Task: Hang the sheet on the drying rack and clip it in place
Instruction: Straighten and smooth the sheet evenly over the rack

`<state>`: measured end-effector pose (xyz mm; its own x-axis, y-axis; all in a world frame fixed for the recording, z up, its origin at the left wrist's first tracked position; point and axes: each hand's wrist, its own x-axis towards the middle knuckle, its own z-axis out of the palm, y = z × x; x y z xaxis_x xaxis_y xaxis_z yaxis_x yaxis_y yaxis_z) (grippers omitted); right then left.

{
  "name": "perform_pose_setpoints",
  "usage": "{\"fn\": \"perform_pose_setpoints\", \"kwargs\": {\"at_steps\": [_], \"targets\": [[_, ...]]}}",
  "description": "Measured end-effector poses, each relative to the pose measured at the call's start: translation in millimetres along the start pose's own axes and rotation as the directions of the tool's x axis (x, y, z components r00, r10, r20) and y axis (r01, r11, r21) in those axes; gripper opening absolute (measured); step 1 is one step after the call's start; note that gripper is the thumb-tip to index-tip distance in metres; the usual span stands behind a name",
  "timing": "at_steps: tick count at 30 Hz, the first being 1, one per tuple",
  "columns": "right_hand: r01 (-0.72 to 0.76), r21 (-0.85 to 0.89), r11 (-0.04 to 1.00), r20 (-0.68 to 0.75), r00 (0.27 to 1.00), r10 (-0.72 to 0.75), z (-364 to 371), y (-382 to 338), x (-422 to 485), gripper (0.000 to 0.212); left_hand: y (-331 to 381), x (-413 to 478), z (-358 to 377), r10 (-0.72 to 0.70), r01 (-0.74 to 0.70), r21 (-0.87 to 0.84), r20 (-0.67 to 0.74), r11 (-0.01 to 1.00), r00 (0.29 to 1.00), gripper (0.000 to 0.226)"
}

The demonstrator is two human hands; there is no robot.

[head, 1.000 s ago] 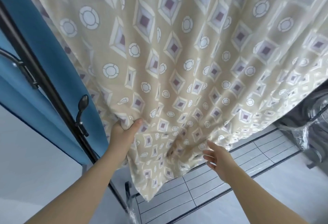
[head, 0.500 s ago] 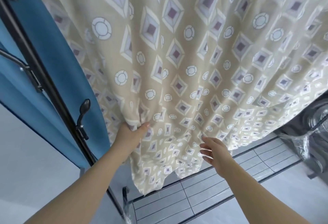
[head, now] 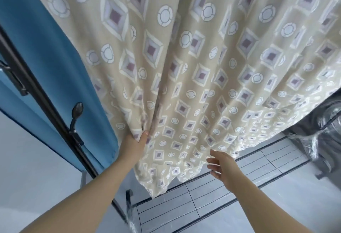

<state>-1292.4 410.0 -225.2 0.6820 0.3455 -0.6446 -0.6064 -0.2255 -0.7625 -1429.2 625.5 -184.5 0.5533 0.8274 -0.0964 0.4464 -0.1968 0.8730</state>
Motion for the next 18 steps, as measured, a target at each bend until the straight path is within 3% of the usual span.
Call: {"fn": "perform_pose_setpoints", "kwargs": {"at_steps": [3,8,13,15,18], "targets": [[-0.002,0.019,1.000,-0.026,1.000,0.003,-8,1,-3,0.008,-4,-6,8,-0.094,0.094,-0.005,0.051,0.996,0.994,0.022],[-0.020,0.019,1.000,-0.071,0.997,0.021,-12,8,-10,0.009,-21,-14,20,-0.209,0.145,0.281,0.213,0.949,0.954,0.044],[-0.050,0.025,0.998,-0.104,0.993,0.052,-9,26,-23,0.009,-39,-25,18,-0.382,0.137,0.586,0.319,0.799,0.867,0.051],[-0.046,0.034,0.998,-0.116,0.992,0.049,-7,30,-28,0.010,-44,-28,16,-0.387,0.101,0.601,0.369,0.793,0.845,0.047],[-0.035,0.052,0.998,-0.132,0.990,0.041,1,37,-40,0.012,-44,-33,12,-0.337,0.100,0.486,0.429,0.868,0.839,0.028]]}}
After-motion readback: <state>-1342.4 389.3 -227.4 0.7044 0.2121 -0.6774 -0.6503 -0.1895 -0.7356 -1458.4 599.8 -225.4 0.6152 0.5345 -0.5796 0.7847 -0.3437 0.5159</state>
